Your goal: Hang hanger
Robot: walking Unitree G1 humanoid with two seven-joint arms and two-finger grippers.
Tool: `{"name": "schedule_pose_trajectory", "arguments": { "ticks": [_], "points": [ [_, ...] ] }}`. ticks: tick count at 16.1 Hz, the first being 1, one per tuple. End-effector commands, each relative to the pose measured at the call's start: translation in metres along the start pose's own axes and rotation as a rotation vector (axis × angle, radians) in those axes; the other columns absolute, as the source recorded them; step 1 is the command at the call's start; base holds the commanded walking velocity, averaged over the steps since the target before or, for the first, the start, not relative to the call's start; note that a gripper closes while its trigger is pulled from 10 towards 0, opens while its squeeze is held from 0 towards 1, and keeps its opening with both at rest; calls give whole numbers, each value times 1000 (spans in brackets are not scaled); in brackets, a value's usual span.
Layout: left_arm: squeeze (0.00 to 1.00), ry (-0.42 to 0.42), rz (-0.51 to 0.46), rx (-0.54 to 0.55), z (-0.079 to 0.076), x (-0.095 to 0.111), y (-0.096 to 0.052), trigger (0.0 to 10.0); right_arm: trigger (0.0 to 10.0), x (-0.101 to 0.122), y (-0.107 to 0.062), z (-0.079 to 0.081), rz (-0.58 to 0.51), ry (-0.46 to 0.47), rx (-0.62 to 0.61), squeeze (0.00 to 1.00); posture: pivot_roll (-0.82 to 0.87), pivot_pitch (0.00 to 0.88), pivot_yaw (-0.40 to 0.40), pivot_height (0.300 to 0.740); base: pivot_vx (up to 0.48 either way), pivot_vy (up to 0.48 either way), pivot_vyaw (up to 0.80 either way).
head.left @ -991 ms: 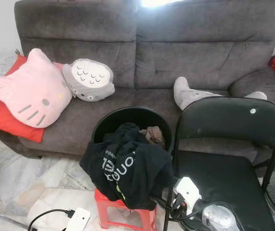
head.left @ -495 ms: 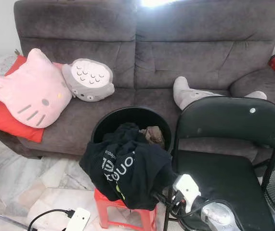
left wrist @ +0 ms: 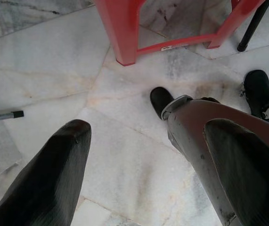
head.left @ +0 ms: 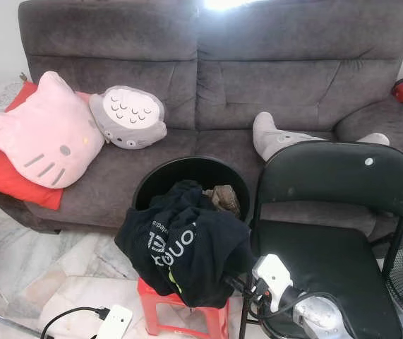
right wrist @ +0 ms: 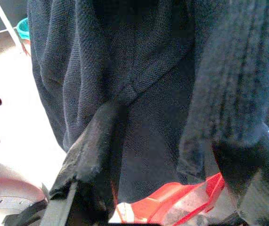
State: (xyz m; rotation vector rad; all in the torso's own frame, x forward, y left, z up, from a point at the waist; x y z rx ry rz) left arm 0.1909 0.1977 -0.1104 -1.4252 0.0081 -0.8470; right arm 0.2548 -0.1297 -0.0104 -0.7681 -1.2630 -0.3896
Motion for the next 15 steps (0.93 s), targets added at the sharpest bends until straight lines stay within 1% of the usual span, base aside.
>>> {"name": "schedule_pose_trajectory", "arguments": {
  "ticks": [1,12,14,15],
  "points": [
    [0,5,7,6,3,-3,-1,10000,0,7,3,3,-26,-9,21,0,-46,0,71,740,0,0,0],
    [0,8,6,-3,2,-3,-1,10000,0,6,2,7,-23,0,38,0,-50,0,70,740,0,0,0],
    [0,9,7,-3,2,-3,-1,10000,0,5,1,4,-29,4,11,0,-49,0,70,740,0,0,0],
    [0,9,7,-1,2,-3,-1,10000,0,8,-1,-1,-58,27,-35,0,-49,0,70,740,0,0,0]
  ]
}}
Point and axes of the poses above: a point about 5 cm out from each wrist's last joint towards the gripper, its own y axis pointing out of the wrist towards the gripper, its own x axis along the axis of the wrist's last joint, z = x × y, the point moved 3 cm from there along y, pointing out of the wrist towards the gripper, and after that the axes turned 11 degrees about y, right-handed, at the moved point
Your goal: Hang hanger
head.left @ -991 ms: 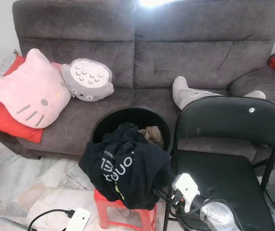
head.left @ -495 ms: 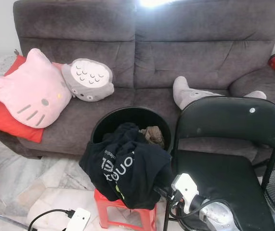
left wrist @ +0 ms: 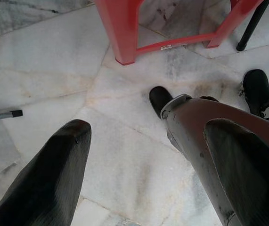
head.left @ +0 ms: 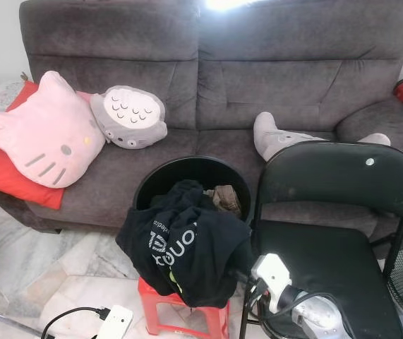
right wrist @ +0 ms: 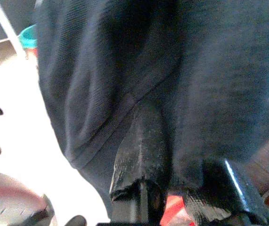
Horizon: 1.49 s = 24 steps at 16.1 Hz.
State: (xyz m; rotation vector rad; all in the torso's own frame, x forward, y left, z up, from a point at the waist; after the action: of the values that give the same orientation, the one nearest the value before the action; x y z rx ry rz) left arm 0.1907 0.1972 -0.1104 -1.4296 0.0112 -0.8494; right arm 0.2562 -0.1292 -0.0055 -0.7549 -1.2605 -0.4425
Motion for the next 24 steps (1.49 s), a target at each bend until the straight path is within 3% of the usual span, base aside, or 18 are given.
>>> {"name": "schedule_pose_trajectory", "arguments": {
  "ticks": [1,5,8,11,12,13,18,22,23,24],
  "points": [
    [0,7,7,4,3,-3,-1,10000,0,7,-2,-7,-44,22,-50,0,-50,0,70,740,0,0,0],
    [0,7,7,5,3,-3,-1,10000,0,30,-5,-23,-140,19,-154,0,-52,0,71,740,0,0,0],
    [0,10,7,4,3,-3,-1,10000,0,92,-14,-48,-363,4,-302,0,-62,0,75,740,0,0,0],
    [0,12,5,3,4,-2,-1,10000,0,150,-9,-40,-539,2,-266,0,-65,0,77,740,0,0,0],
    [0,13,7,0,4,-2,-1,10000,7137,170,-6,-32,-578,-6,-238,0,-63,0,77,740,0,0,0],
    [0,14,7,-1,4,-2,-1,10000,10000,180,-4,-26,-593,0,-218,0,-66,0,78,740,0,0,0],
    [0,13,7,-2,4,-2,-1,10000,10000,219,3,-1,-645,1,-159,0,-69,0,78,740,0,0,0],
    [0,8,6,-5,3,-1,-1,10000,10000,247,2,-7,-731,78,-293,0,-69,0,77,740,0,0,0],
    [0,8,6,-6,3,-1,-1,10000,10000,264,-5,-11,-821,172,-328,0,-68,0,77,740,0,0,0],
    [0,6,6,-5,3,-2,-1,10000,10000,286,-21,-29,-1004,467,-406,0,-70,0,77,740,0,0,0]
  ]
}}
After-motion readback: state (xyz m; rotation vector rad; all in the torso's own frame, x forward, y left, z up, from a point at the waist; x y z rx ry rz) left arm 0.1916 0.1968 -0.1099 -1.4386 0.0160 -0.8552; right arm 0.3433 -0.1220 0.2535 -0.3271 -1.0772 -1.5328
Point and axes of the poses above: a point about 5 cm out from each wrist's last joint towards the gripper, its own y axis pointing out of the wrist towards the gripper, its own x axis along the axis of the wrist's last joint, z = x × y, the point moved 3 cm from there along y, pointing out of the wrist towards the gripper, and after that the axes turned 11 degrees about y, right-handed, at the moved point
